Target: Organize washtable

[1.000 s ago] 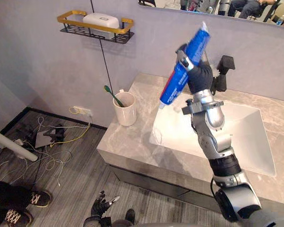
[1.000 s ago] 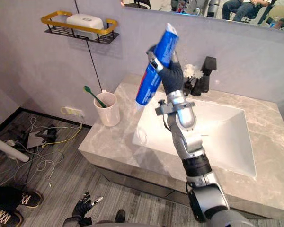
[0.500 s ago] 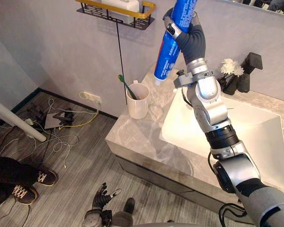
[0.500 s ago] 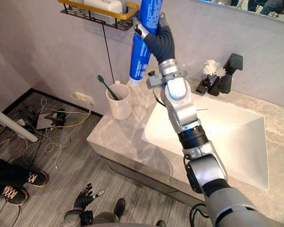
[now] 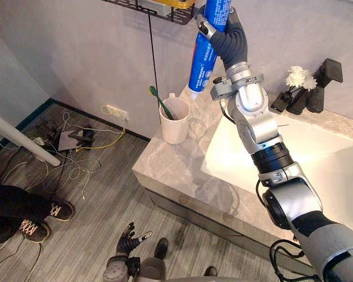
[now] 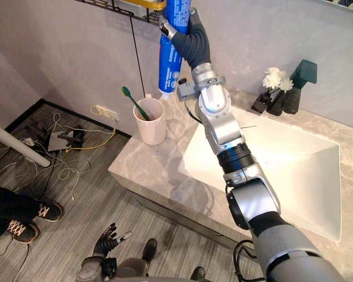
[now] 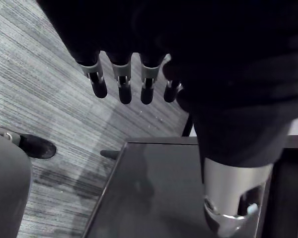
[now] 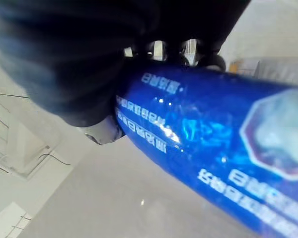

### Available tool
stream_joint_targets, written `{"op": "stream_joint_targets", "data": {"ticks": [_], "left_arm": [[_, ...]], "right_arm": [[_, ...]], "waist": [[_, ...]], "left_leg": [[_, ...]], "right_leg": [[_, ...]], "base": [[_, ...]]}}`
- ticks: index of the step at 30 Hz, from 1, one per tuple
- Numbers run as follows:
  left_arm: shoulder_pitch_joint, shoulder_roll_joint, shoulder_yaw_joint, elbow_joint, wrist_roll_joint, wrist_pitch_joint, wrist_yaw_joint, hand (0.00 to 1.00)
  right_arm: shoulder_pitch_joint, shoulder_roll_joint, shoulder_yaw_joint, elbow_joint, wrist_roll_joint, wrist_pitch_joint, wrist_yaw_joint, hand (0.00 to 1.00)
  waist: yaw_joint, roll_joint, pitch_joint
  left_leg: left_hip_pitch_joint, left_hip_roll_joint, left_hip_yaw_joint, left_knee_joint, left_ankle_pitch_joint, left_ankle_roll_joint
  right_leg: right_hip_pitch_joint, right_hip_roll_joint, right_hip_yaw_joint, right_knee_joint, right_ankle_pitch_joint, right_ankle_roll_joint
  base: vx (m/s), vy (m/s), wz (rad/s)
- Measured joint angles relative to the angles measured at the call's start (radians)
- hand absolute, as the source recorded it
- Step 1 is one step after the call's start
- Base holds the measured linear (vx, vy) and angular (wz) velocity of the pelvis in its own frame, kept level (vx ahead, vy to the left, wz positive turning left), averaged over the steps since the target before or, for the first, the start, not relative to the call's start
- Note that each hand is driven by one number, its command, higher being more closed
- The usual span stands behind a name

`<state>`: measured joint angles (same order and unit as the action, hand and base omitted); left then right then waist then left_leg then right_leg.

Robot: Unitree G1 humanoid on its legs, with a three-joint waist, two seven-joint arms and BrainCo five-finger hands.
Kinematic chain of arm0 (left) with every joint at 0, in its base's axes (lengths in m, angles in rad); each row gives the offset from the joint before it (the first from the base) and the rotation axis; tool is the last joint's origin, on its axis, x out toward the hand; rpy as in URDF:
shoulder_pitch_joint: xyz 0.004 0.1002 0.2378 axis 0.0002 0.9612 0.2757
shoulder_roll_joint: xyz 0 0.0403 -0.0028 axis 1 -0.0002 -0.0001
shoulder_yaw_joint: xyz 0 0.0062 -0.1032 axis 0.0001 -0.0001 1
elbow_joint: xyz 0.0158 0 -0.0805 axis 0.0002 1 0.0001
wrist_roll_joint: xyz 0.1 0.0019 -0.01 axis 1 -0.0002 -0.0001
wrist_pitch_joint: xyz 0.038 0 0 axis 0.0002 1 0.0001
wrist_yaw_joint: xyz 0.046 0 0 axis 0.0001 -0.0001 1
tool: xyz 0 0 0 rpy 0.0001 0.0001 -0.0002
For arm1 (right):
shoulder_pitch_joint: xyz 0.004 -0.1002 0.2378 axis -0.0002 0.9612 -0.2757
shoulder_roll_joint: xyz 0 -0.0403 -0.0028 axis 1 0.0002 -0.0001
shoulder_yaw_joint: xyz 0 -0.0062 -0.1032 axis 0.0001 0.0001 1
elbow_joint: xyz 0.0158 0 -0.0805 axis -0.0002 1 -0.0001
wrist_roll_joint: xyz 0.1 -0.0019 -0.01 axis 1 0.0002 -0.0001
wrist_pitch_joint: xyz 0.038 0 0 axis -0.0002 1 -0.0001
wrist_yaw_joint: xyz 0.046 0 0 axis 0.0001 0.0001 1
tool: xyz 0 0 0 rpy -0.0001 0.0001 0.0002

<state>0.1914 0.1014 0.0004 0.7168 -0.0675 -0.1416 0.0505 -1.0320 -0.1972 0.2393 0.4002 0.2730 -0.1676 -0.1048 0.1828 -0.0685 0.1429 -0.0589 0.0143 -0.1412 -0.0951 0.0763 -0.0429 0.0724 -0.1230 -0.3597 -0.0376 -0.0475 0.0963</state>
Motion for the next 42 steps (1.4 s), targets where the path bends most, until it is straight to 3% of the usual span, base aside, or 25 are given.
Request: {"op": "stream_joint_targets", "data": {"ticks": [19,33,34,42], "left_arm": [[-0.004,-0.001,-0.007,0.001,0.002,0.000,0.018,0.00],[-0.014,-0.001,-0.007,0.001,0.002,0.000,0.018,0.00],[-0.014,-0.001,-0.007,0.001,0.002,0.000,0.018,0.00],[-0.014,-0.001,-0.008,0.001,0.002,0.000,0.018,0.00]], "right_arm": [[0.017,0.041,0.052,0.020,0.000,0.005,0.019,1.00],[0.083,0.041,0.053,0.066,-0.011,0.039,0.021,1.00],[0.083,0.041,0.053,0.066,-0.011,0.039,0.021,0.00],[0.114,0.044,0.057,0.066,-0.033,0.040,0.022,0.00]], "waist": [[0.000,0.009,0.012],[0.003,0.011,0.032],[0.003,0.011,0.032],[0.001,0.013,0.036]], "left_leg": [[0.002,-0.002,-0.023,0.000,0.000,-0.001],[0.000,-0.001,-0.027,0.000,0.001,-0.002],[0.000,-0.001,-0.027,0.000,0.001,-0.002],[0.003,-0.003,-0.035,0.000,0.001,-0.002]], "right_leg": [[0.012,-0.003,-0.024,0.002,-0.004,-0.002],[0.012,-0.004,-0.028,0.003,-0.007,-0.004],[0.012,-0.004,-0.028,0.003,-0.007,-0.004],[0.009,-0.011,-0.037,0.029,-0.028,-0.002]], "base": [[0.00,-0.001,0.03],[0.00,-0.001,0.00],[-0.03,-0.009,0.00],[-0.01,-0.006,0.04]]}}
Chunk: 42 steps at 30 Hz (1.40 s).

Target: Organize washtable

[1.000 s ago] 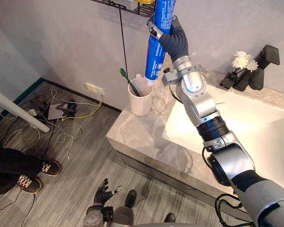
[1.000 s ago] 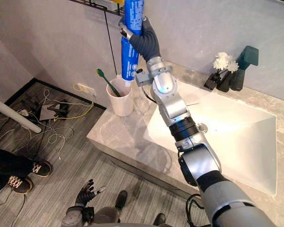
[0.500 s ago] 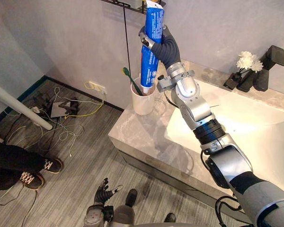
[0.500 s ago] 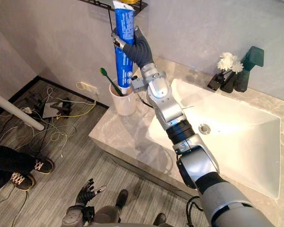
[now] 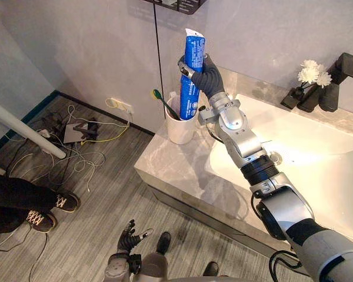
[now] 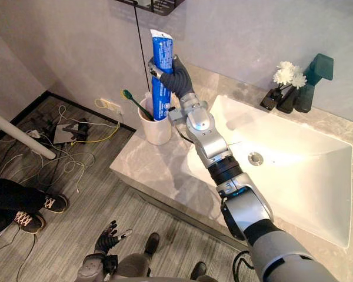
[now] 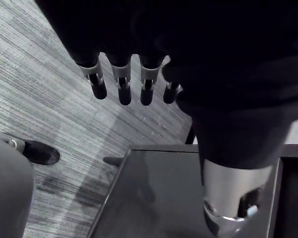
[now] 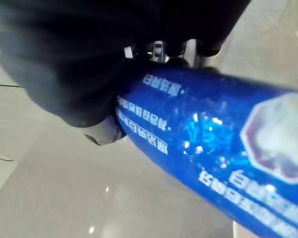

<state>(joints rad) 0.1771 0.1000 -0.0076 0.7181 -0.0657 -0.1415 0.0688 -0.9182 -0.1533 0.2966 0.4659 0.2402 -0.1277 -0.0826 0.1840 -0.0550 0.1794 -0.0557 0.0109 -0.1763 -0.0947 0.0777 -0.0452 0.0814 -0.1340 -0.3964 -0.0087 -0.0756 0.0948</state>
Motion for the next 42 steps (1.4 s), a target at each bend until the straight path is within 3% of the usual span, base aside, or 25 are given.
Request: {"op": "stream_joint_targets", "data": {"ticks": [28,32,42], "left_arm": [[0.000,0.001,0.004,0.009,0.002,0.007,0.002,0.00],[0.000,-0.002,0.011,0.012,0.003,0.008,0.002,0.00],[-0.001,0.001,0.019,0.043,0.025,0.013,0.002,0.00]], "right_arm": [[0.158,0.008,0.010,-0.111,-0.015,0.006,0.022,0.00],[0.215,0.011,-0.022,-0.210,-0.013,0.004,0.024,0.00],[0.448,-0.017,-0.115,-0.518,-0.006,-0.044,0.048,0.00]], "waist": [[-0.012,0.001,0.000],[-0.017,0.001,0.000],[-0.065,0.004,-0.006]], "left_leg": [[0.036,-0.002,0.013,0.000,0.000,0.000],[0.040,-0.003,0.013,0.000,0.000,0.000],[0.052,-0.003,0.022,-0.002,0.000,0.001]], "right_leg": [[0.024,-0.006,0.014,0.010,-0.002,0.001],[0.027,-0.007,0.014,0.010,-0.002,0.001],[0.034,-0.008,0.017,0.010,-0.002,0.002]], "base": [[-0.01,-0.001,-0.01],[0.00,0.000,0.00],[-0.03,-0.009,-0.02]]}}
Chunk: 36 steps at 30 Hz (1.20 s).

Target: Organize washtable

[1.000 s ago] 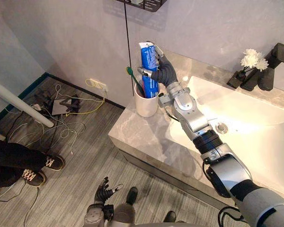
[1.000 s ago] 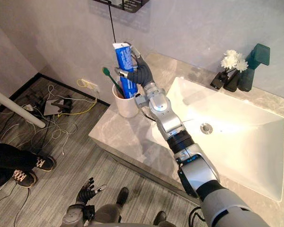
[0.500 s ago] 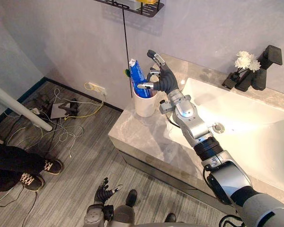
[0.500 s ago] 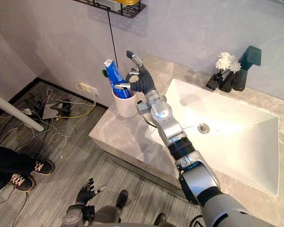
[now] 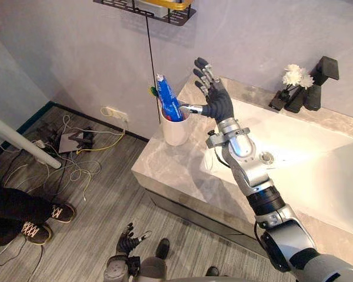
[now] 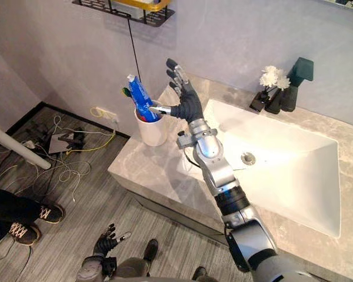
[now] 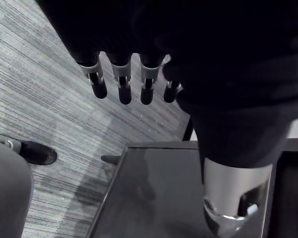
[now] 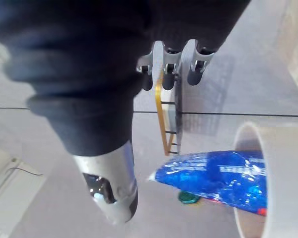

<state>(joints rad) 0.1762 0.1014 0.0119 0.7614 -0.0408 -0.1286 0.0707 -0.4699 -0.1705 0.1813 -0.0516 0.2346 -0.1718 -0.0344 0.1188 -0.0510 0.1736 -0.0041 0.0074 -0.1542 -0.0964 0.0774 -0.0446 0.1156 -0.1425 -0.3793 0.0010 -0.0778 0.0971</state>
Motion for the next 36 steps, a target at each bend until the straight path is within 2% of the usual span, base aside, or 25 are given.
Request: {"op": "stream_joint_targets", "data": {"ticks": [6,9,10,12,14,18,19,20,25,28,30,35,36], "left_arm": [[0.000,0.000,0.000,0.017,0.015,0.001,0.000,0.00],[0.000,0.001,0.000,0.037,0.016,0.005,-0.001,0.00],[0.000,0.001,0.000,0.047,0.016,0.006,-0.001,0.00],[0.000,0.001,0.000,0.056,0.016,0.009,-0.001,0.00],[0.000,0.000,-0.001,0.066,0.018,0.010,-0.003,0.00],[0.000,-0.001,-0.006,0.093,0.036,0.010,-0.004,0.00],[0.000,-0.001,-0.007,0.095,0.036,0.011,-0.005,0.00],[0.000,-0.001,-0.011,0.100,0.038,0.012,-0.006,0.00],[0.001,-0.006,-0.012,0.132,0.050,0.014,-0.013,0.00],[0.001,-0.019,-0.012,0.137,0.051,0.017,-0.027,0.00],[0.002,-0.020,-0.012,0.142,0.050,0.017,-0.028,0.00],[0.005,-0.077,0.000,0.140,0.030,0.028,-0.029,0.00],[0.007,-0.084,0.000,0.137,0.025,0.030,-0.029,0.00]], "right_arm": [[0.105,-0.017,-0.069,-0.092,-0.001,-0.007,0.018,0.00],[0.180,-0.033,-0.118,-0.208,-0.010,-0.019,0.021,0.00],[0.223,-0.041,-0.162,-0.258,-0.011,-0.021,0.026,0.00],[0.255,-0.044,-0.201,-0.286,-0.013,-0.023,0.032,0.00],[0.316,-0.057,-0.284,-0.325,-0.025,-0.036,0.037,0.00],[0.367,-0.080,-0.467,-0.369,-0.051,-0.058,0.023,0.00],[0.371,-0.081,-0.498,-0.374,-0.051,-0.061,0.018,0.00],[0.386,-0.084,-0.566,-0.388,-0.051,-0.065,0.009,0.00],[0.464,-0.085,-0.830,-0.398,-0.056,-0.089,-0.061,0.00],[0.542,-0.048,-0.960,-0.353,-0.046,-0.109,-0.118,0.00],[0.592,-0.012,-0.981,-0.294,-0.034,-0.107,-0.143,0.00],[0.788,0.149,-0.971,-0.146,0.014,-0.057,-0.184,0.00],[0.805,0.159,-0.953,-0.127,0.023,-0.048,-0.184,0.00]], "waist": [[-0.008,0.000,-0.024],[-0.030,-0.003,-0.041],[-0.046,-0.003,-0.047],[-0.053,-0.003,-0.053],[-0.059,-0.004,-0.064],[-0.104,0.002,-0.082],[-0.106,0.003,-0.087],[-0.106,0.004,-0.095],[-0.152,0.005,-0.114],[-0.179,0.005,-0.120],[-0.194,0.006,-0.133],[-0.199,0.037,-0.167],[-0.199,0.040,-0.170]], "left_leg": [[-0.003,0.002,0.014,0.001,0.000,0.000],[-0.002,0.002,0.023,0.001,0.000,0.000],[-0.002,0.003,0.024,0.001,0.000,0.000],[-0.001,0.003,0.026,0.001,0.000,0.000],[0.004,0.007,0.040,0.000,-0.001,0.000],[0.013,0.012,0.068,-0.001,-0.003,0.001],[0.013,0.013,0.077,-0.003,-0.005,0.002],[0.014,0.015,0.090,-0.005,-0.007,0.003],[0.018,0.016,0.137,-0.002,-0.015,0.007],[0.018,0.018,0.165,0.000,-0.016,0.008],[0.019,0.019,0.171,0.000,-0.018,0.008],[0.030,0.022,0.213,-0.005,-0.040,0.008],[0.035,0.023,0.220,-0.005,-0.043,0.008]], "right_leg": [[-0.010,0.000,0.021,-0.001,0.000,0.000],[-0.014,-0.001,0.028,0.000,0.000,0.000],[-0.015,0.000,0.029,0.000,0.000,0.000],[-0.015,0.000,0.031,0.000,0.000,0.000],[-0.018,0.002,0.046,0.000,0.001,0.000],[-0.026,0.004,0.076,0.001,0.005,0.000],[-0.035,0.005,0.083,0.001,0.006,0.000],[-0.035,0.005,0.093,-0.001,0.010,0.002],[-0.059,0.005,0.141,-0.003,0.023,0.003],[-0.070,0.005,0.169,-0.004,0.031,0.002],[-0.072,0.005,0.174,-0.003,0.032,0.002],[-0.088,0.005,0.211,0.010,0.029,0.002],[-0.087,0.005,0.217,0.014,0.027,0.002]], "base": [[-0.01,-0.005,-0.07],[0.00,-0.001,-0.07],[0.00,0.000,0.00],[-0.02,-0.004,-0.06],[-0.05,-0.009,-0.18],[-0.05,-0.005,-0.19],[-0.05,0.009,-0.37],[-0.03,0.009,-0.35],[-0.02,0.014,-0.29],[0.00,0.009,-0.25],[-0.02,0.003,-0.20],[0.00,0.008,-0.20],[-0.01,0.011,-0.26]]}}
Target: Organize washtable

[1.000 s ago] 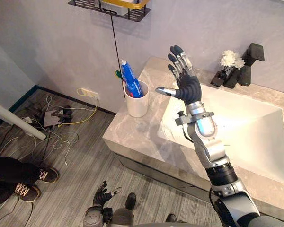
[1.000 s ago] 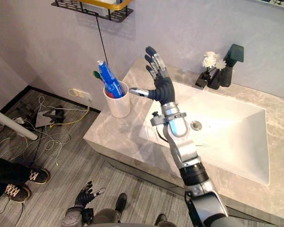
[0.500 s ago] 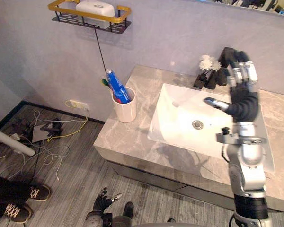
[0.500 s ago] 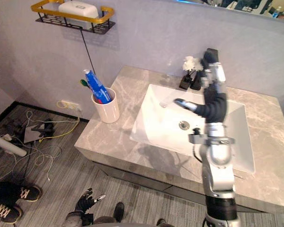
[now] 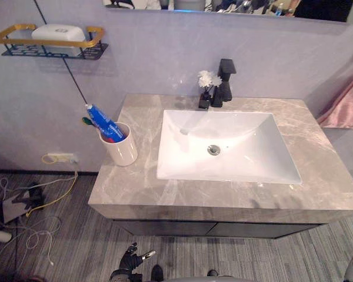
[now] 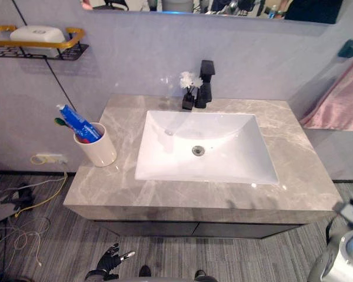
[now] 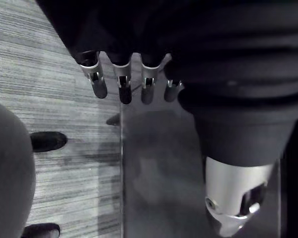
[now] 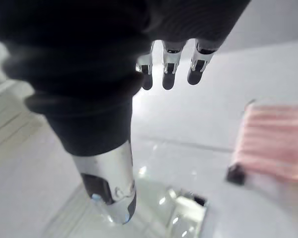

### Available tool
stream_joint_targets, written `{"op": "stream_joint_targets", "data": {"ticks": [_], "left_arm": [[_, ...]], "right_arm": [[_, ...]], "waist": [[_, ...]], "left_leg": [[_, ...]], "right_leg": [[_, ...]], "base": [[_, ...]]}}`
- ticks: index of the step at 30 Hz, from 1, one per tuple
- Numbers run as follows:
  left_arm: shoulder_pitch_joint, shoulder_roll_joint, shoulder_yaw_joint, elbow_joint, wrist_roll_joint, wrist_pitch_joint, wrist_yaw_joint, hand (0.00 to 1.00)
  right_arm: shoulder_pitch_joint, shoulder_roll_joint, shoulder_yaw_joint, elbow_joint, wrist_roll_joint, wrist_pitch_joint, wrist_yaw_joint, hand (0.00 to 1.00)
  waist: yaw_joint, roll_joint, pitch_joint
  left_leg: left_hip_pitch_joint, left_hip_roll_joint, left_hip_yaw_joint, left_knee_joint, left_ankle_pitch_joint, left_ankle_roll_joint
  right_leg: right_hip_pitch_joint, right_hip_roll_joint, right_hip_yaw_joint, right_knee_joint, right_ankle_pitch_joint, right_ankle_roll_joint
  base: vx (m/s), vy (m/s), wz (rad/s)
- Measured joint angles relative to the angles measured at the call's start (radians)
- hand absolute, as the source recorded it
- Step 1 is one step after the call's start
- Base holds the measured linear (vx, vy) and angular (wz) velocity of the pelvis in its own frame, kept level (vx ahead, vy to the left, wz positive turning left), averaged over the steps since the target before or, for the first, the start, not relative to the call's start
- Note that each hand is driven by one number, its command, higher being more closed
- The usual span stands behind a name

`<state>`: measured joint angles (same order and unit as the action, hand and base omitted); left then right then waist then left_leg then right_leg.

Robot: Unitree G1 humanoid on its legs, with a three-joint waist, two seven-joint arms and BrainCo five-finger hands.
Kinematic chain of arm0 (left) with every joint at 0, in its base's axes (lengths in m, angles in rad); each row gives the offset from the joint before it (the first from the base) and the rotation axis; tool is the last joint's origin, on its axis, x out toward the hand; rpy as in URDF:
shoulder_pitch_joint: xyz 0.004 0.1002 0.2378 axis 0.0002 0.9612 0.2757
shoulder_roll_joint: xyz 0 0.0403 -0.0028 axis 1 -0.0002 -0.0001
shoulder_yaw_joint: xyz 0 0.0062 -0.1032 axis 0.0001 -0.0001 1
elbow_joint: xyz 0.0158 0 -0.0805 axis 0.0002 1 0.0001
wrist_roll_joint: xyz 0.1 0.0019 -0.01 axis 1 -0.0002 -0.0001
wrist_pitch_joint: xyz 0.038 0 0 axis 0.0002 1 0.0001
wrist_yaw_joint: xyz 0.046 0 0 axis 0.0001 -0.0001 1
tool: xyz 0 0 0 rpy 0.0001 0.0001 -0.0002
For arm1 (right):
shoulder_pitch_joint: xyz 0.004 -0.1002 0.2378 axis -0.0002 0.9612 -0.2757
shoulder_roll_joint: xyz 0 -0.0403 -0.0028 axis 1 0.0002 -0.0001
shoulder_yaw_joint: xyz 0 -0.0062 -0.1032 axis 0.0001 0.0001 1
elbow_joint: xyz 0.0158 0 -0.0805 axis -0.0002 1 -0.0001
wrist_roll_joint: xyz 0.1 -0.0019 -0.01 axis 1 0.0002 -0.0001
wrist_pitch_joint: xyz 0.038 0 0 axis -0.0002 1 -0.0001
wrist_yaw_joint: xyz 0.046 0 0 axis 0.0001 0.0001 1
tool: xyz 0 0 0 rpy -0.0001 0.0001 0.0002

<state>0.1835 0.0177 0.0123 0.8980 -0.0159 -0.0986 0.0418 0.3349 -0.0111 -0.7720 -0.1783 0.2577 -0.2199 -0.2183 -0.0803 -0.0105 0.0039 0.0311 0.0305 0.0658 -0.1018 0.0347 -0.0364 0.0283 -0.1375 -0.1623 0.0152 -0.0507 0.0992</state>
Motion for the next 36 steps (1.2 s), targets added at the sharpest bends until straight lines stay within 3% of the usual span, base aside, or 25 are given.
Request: {"op": "stream_joint_targets", "data": {"ticks": [4,7,9,11,15,22,36], "left_arm": [[0.013,-0.032,0.000,-0.029,-0.023,0.001,-0.002,0.00],[0.008,-0.033,-0.003,-0.029,-0.034,0.002,-0.019,0.00],[-0.002,-0.030,-0.019,-0.022,-0.047,0.003,-0.020,0.00],[-0.011,-0.024,-0.033,-0.015,-0.052,0.003,-0.020,0.00],[-0.026,0.005,-0.082,0.012,-0.050,0.003,-0.020,0.00],[-0.059,0.032,-0.094,0.037,-0.031,0.002,-0.018,0.00],[-0.072,0.044,-0.093,0.050,-0.029,0.001,-0.012,0.00]], "right_arm": [[0.090,0.053,0.172,0.173,0.008,0.056,0.015,0.00],[0.104,0.059,0.344,0.369,0.005,0.094,0.086,0.00],[0.078,0.064,0.434,0.590,-0.016,0.117,0.158,0.00],[0.062,0.065,0.435,0.694,-0.025,0.122,0.182,0.00],[0.032,0.053,0.428,0.901,-0.045,0.145,0.220,0.00],[-0.078,0.022,0.464,1.026,-0.081,0.149,0.223,0.00],[-0.103,-0.009,0.547,1.062,-0.121,0.132,0.220,0.00]], "waist": [[0.003,0.006,-0.004],[0.011,0.003,-0.003],[0.024,0.003,-0.003],[0.040,0.002,-0.003],[0.035,-0.001,0.010],[0.037,-0.015,0.054],[0.035,-0.023,0.071]], "left_leg": [[0.020,0.004,0.027,0.000,-0.015,0.008],[0.024,0.006,0.044,0.000,-0.020,0.005],[0.026,0.003,0.048,0.000,-0.020,0.005],[0.026,0.000,0.046,0.000,-0.021,0.003],[0.037,-0.009,0.016,0.001,-0.017,0.007],[0.047,-0.015,-0.008,0.005,-0.017,0.007],[0.052,-0.014,-0.009,0.001,-0.019,0.004]], "right_leg": [[0.003,-0.003,0.006,0.037,-0.025,0.000],[0.003,-0.004,0.004,0.046,-0.029,0.000],[0.003,-0.005,-0.003,0.052,-0.041,0.000],[0.004,-0.006,-0.003,0.050,-0.041,0.001],[0.036,-0.013,-0.031,0.029,-0.043,0.009],[0.061,-0.016,-0.057,0.008,-0.042,0.011],[0.076,-0.013,-0.060,-0.010,-0.041,0.013]], "base": [[-0.01,0.001,-0.11],[0.00,0.000,0.02],[0.02,-0.002,0.10],[0.02,0.005,0.05],[0.10,0.004,0.19],[0.03,-0.003,0.10],[0.00,-0.003,0.01]]}}
